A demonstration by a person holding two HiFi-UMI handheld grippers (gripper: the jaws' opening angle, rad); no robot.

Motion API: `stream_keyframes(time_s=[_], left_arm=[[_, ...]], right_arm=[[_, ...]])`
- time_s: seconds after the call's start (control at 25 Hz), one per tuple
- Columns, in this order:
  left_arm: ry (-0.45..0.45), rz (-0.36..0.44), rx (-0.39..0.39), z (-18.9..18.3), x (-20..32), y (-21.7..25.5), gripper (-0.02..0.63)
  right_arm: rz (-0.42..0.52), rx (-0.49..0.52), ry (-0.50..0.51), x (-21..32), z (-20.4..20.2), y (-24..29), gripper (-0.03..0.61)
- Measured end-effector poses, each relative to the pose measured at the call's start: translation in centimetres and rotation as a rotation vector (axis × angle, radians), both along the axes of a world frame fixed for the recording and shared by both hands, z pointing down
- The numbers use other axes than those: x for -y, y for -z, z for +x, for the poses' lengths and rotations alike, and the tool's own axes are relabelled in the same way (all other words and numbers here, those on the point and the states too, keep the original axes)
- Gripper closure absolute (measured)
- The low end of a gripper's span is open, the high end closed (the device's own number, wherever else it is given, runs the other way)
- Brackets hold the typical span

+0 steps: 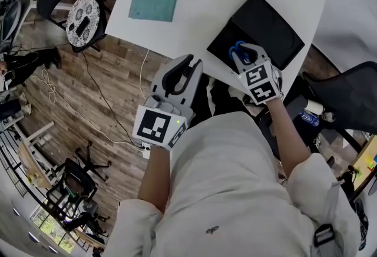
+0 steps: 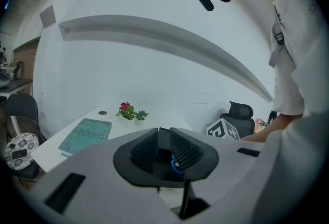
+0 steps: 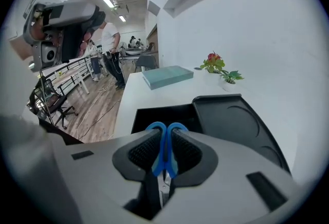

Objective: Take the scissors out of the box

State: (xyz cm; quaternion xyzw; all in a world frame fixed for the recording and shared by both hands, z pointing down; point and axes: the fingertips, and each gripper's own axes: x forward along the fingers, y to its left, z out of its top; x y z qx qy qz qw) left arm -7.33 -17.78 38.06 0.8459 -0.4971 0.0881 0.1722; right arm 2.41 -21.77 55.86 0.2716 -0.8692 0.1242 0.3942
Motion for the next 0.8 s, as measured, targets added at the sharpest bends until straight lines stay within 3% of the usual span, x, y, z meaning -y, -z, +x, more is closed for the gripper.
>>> stream_keyframes(time_s=[0.8], left_arm=[[0.015,-0.008,0.035,2.5,-1.7,0.3,0.535]], right_arm=[[0.035,0.130,-0.046,-1.2,3.8,3.6,0.495]])
